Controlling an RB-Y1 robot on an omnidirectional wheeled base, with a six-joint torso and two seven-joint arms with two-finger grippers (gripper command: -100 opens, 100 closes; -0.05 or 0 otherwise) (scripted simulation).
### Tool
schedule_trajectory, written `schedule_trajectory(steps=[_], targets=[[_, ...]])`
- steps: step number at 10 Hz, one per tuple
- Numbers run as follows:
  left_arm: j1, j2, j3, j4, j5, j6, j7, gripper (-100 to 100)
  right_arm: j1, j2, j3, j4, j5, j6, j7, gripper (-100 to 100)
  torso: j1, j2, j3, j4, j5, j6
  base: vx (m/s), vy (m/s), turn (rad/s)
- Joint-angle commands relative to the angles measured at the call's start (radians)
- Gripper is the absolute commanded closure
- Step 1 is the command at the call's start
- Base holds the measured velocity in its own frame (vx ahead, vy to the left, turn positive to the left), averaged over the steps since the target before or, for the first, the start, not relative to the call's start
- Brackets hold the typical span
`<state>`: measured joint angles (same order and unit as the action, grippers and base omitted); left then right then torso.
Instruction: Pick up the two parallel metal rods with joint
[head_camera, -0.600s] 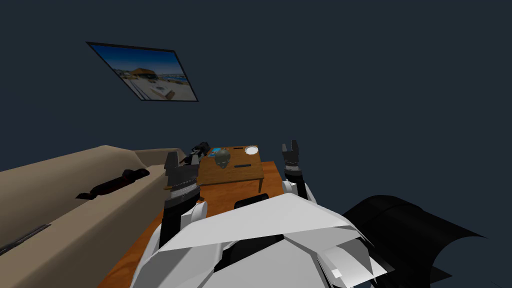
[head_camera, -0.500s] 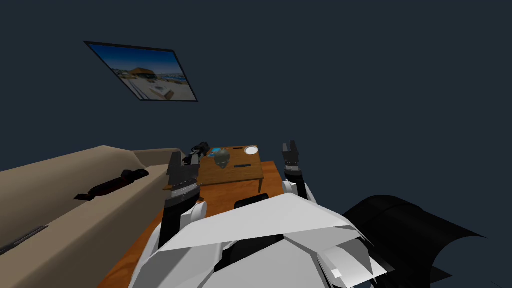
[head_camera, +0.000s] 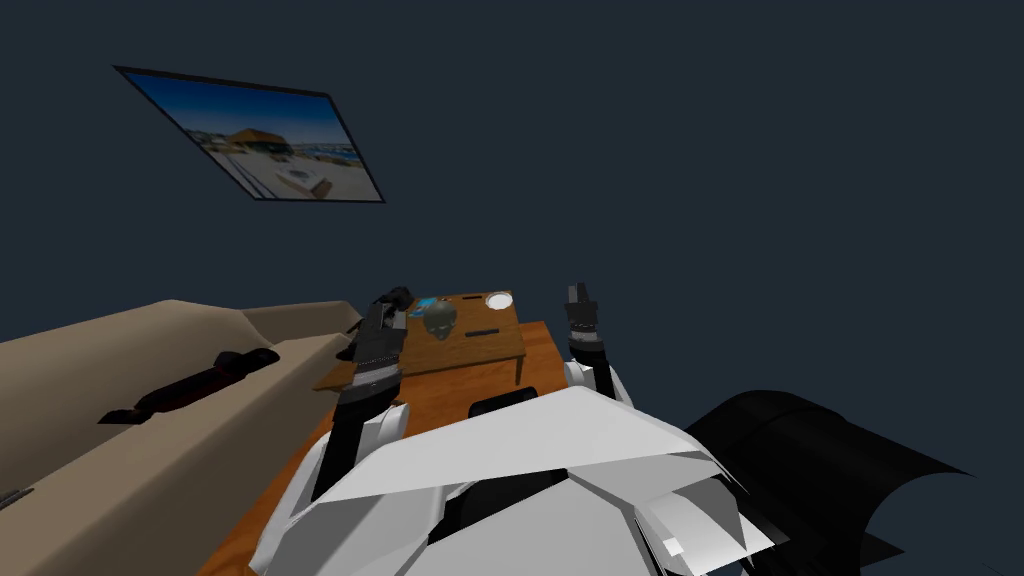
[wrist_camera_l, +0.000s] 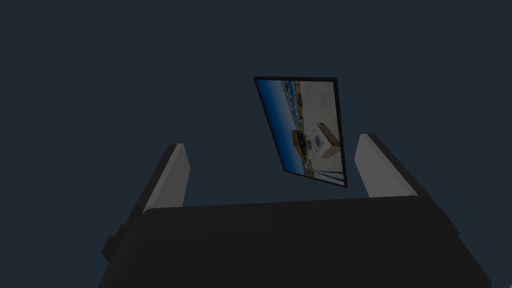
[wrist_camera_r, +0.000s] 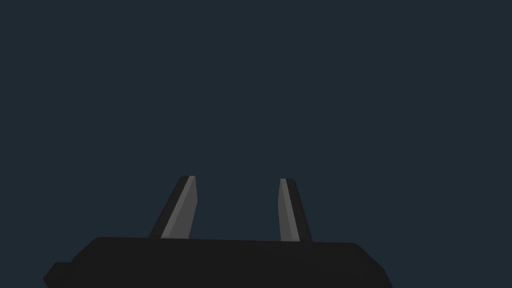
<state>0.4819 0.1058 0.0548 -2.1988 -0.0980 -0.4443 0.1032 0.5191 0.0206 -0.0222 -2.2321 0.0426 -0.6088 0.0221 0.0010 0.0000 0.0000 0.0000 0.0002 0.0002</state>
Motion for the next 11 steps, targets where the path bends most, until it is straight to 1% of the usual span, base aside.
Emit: schedule_trajectory(steps=[1,3,6,7,8,10,11], targets=[[-0.024,0.025,0.003,0.043,0.007,0.032,0.007,-100,0.0,0.0,0.0,0.0,0.0,0.0,0.0,0,0.0,0.0,0.0,0.0,0.0,0.0,-0.003,0.013,-0.142],[-0.055,0.046,0.008,0.095,0.019,0.078,0.019,-100,0.0,0.0,0.0,0.0,0.0,0.0,0.0,0,0.0,0.0,0.0,0.0,0.0,0.0,-0.002,0.015,-0.155],[-0.109,0.064,0.017,0.179,0.039,0.16,0.04,-100,0.0,0.0,0.0,0.0,0.0,0.0,0.0,0,0.0,0.0,0.0,0.0,0.0,0.0,-0.001,0.016,-0.162],[-0.129,0.067,0.021,0.21,0.046,0.185,0.048,-100,0.0,0.0,0.0,0.0,0.0,0.0,0.0,0,0.0,-0.001,0.0,0.0,0.0,0.0,-0.004,0.02,-0.186],[-0.129,0.067,0.021,0.219,0.046,0.19,0.048,-100,0.0,0.0,0.0,0.0,0.0,0.0,0.0,0,0.0,0.0,0.0,0.0,0.0,0.0,-0.004,0.014,-0.055],[-0.172,0.069,0.027,0.292,0.062,0.246,0.064,-100,0.0,0.0,0.0,0.0,0.0,0.0,0.0,0,0.0,0.0,0.0,0.0,0.0,0.0,-0.005,0.01,-0.152],[-0.172,0.069,0.027,0.292,0.062,0.254,0.064,-100,0.0,0.0,0.0,0.0,0.0,0.0,0.0,0,0.0,0.0,0.0,0.0,0.0,0.0,-0.003,0.014,-0.086]])
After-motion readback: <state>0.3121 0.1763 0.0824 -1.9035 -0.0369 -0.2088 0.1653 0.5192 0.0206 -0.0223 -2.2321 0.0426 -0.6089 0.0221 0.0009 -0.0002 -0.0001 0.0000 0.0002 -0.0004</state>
